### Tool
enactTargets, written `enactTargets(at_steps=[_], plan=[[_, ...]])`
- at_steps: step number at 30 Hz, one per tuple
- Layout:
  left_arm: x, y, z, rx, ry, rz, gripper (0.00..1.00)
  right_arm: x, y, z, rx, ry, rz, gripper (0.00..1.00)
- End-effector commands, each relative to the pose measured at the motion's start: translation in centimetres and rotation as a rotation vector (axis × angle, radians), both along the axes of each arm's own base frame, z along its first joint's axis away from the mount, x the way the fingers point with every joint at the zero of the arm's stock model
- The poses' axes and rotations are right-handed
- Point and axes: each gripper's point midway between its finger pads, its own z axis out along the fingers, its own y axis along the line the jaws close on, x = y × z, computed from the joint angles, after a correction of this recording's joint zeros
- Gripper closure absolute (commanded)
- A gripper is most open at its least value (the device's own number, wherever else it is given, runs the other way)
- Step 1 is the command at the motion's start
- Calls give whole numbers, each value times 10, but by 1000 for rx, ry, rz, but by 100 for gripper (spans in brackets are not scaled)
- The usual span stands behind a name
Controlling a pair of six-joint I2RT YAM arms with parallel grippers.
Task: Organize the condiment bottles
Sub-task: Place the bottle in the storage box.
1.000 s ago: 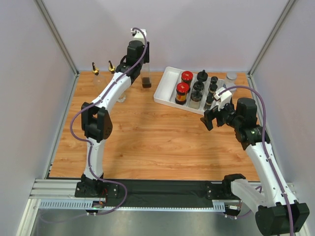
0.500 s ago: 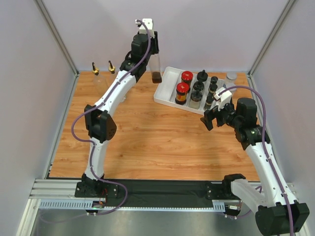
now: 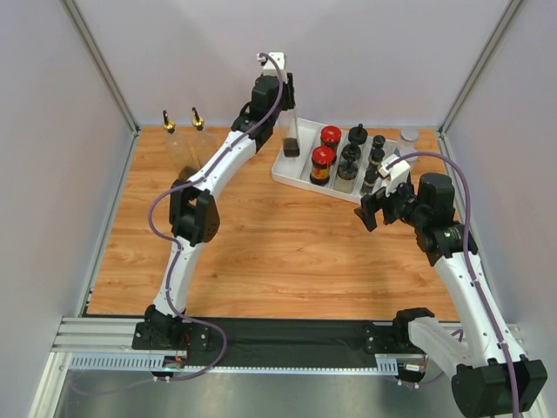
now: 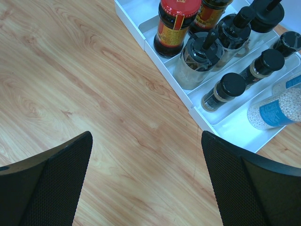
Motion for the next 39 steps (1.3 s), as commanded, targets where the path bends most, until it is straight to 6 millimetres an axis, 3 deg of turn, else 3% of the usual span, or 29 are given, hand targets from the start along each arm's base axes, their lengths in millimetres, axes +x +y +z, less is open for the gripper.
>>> enactTargets(at_steps=[1,11,21,28,39], plan=[[-9,0,90,-138,-201,-16,100,2,0,16,7,-61,-1,0],[-2,-20,44,-44,-146,-49,100,2,-1,15,4,-58,-3,0],[-2,-34,6,92,-107,-64,87,3,-2,16,2,-61,-7,0],[-7,-36,1,115,-104,-72,65,3,-2,15,0,-60,-8,0],[-19,-28,19,97,-113,-58,28,3,-2,15,-2,-63,-10,0]])
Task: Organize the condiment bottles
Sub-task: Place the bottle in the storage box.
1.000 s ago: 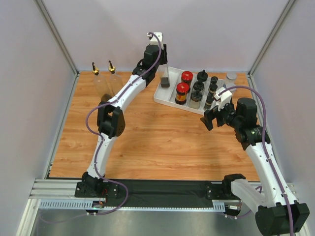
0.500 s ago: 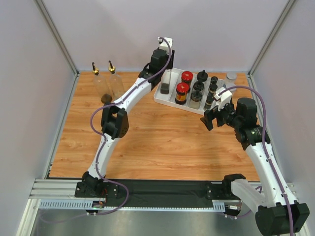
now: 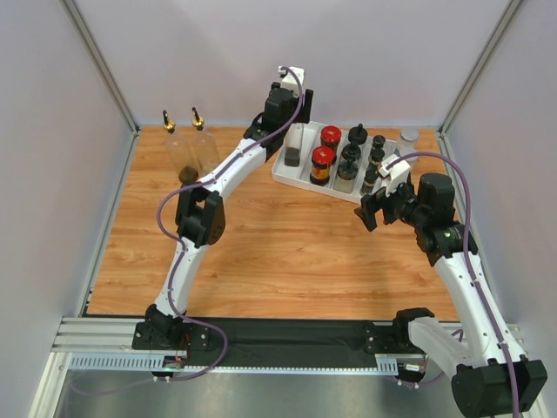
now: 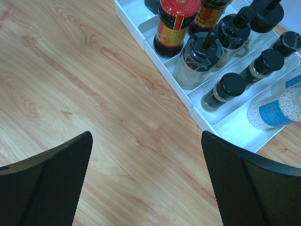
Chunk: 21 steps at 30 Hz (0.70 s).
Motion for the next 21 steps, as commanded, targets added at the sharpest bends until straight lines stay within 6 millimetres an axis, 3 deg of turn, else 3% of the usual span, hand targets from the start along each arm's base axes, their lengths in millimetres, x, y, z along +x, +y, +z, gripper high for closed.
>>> enactTargets(at_steps=[1,12,13,15,16,18,19,21], plan=[[-16,8,81,-81,-133,3,23,4,-3,15,-3,-64,-14,0],[-37,22,114,-98,-146,7,6,4,-4,15,-10,-68,-19,0],[-42,26,126,-106,-158,9,5,5,-5,15,-12,-69,-21,0],[-48,30,124,-90,-137,11,1,5,-5,14,-16,-68,-22,0],[-55,35,138,-103,-151,12,0,4,-6,14,-16,-68,-23,0],[-62,39,134,-95,-133,12,0,4,-6,14,-18,-69,-22,0],[-71,44,146,-104,-147,11,0,4,-5,14,-18,-69,-19,0],[-79,48,140,-89,-129,3,0,4,-5,14,-18,-70,-17,0]])
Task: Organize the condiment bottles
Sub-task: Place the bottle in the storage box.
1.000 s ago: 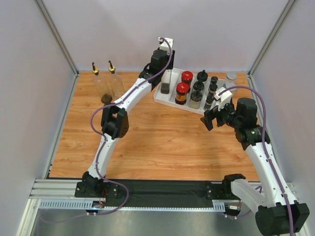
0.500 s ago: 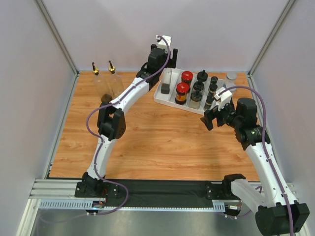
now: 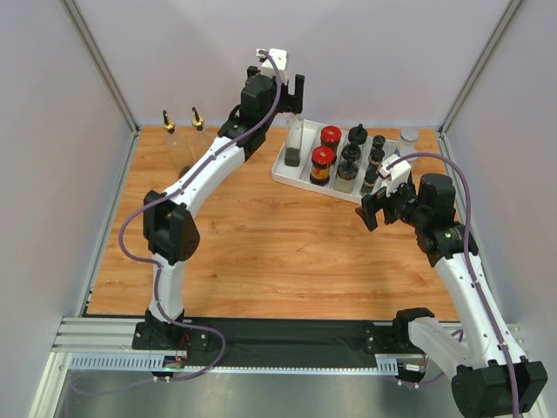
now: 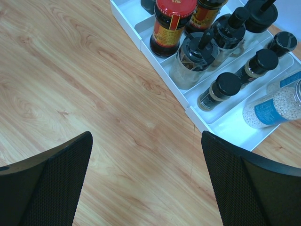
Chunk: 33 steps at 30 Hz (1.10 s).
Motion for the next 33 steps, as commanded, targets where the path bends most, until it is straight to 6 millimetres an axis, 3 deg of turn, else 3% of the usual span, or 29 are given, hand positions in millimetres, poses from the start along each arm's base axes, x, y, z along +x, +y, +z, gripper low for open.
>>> enactTargets(at_steps=[1,6,7,9,10,11,12,14,15,16,18,20,21,23,24,29,30,31,33], plan=[[-32,15,57,-53,-78,-13,0,3,-3,13,-10,-61,-5,0],[-56,28,48,-28,-30,-26,0,4,-3,11,-16,-59,-6,0],[-66,34,60,-36,-43,-26,0,4,-3,11,-16,-59,-6,0],[-75,40,49,-19,-16,-26,0,3,-3,11,-15,-58,-4,0],[-86,47,61,-28,-33,-23,0,3,-3,11,-16,-60,-2,0],[-90,50,47,-12,-9,-20,0,3,-2,10,-16,-56,-1,0],[-101,58,58,-15,-28,-19,0,3,-2,10,-15,-57,2,0],[-109,66,44,11,-1,-8,0,4,-2,10,-16,-56,1,0],[-119,72,51,8,-9,-5,0,4,-3,9,-16,-53,1,0],[-124,76,37,31,22,-1,0,3,-2,9,-17,-54,3,0],[-138,85,41,34,21,-2,0,4,-2,9,-18,-54,2,0],[-147,91,26,55,58,-3,0,4,-2,8,-17,-51,3,0],[-156,97,32,46,49,-2,0,4,-2,8,-17,-52,3,0],[-166,101,17,67,81,-9,0,4,-2,8,-17,-49,5,0],[-174,107,22,57,70,-7,0,4,-2,7,-18,-48,5,0],[-202,124,-9,72,144,-2,0,4,-3,6,-21,-46,2,0],[-210,129,-5,58,135,3,0,5,-3,6,-21,-46,2,0],[-213,135,-18,70,155,19,0,5,-2,5,-22,-42,3,0],[-225,145,-19,61,154,37,0,4,-2,5,-20,-42,7,0]])
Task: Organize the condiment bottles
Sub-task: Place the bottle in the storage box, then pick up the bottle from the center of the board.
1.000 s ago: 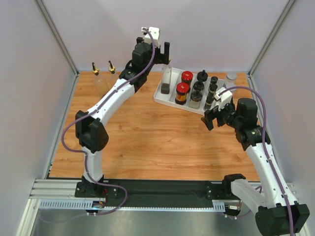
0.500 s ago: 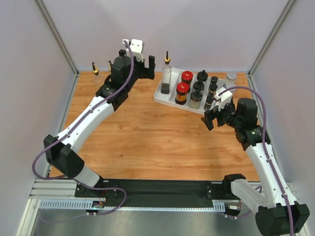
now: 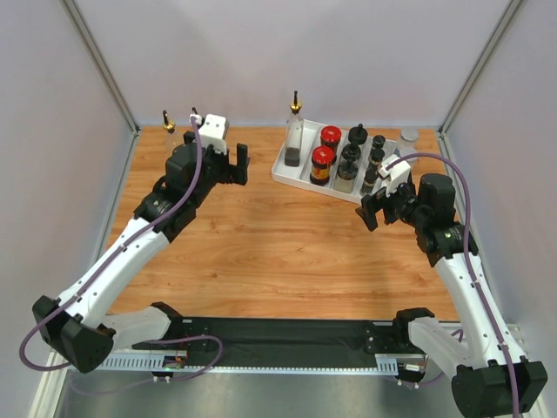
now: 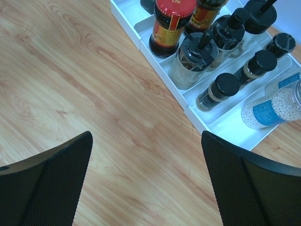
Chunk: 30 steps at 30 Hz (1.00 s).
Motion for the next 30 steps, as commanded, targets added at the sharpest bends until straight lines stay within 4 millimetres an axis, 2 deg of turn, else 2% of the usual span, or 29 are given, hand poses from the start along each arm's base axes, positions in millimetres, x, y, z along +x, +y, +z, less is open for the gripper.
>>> enactTargets(at_steps=[1,9,12,16,18,25,26,28,29,30], plan=[[-19,18,-8,-9,16,45,0,4,-1,4,-9,-32,2,0],[-43,49,-32,29,69,130,0,5,-2,3,-12,-28,-1,0],[-47,63,-40,37,96,181,0,5,-1,3,-11,-27,2,0],[-47,93,-52,-16,157,284,0,5,-2,1,-13,-21,2,0],[-47,99,-51,-56,163,296,0,5,-1,0,-12,-20,4,0],[-29,111,-38,-70,188,327,0,5,0,1,-11,-21,7,0],[-23,111,-42,-62,205,327,0,5,-1,1,-12,-21,4,0],[-14,111,-34,-74,197,322,0,5,-1,0,-13,-21,5,0],[-5,110,-40,-68,216,322,0,5,0,1,-12,-22,8,0],[1,112,-32,-80,205,323,0,5,-1,1,-12,-23,6,0]])
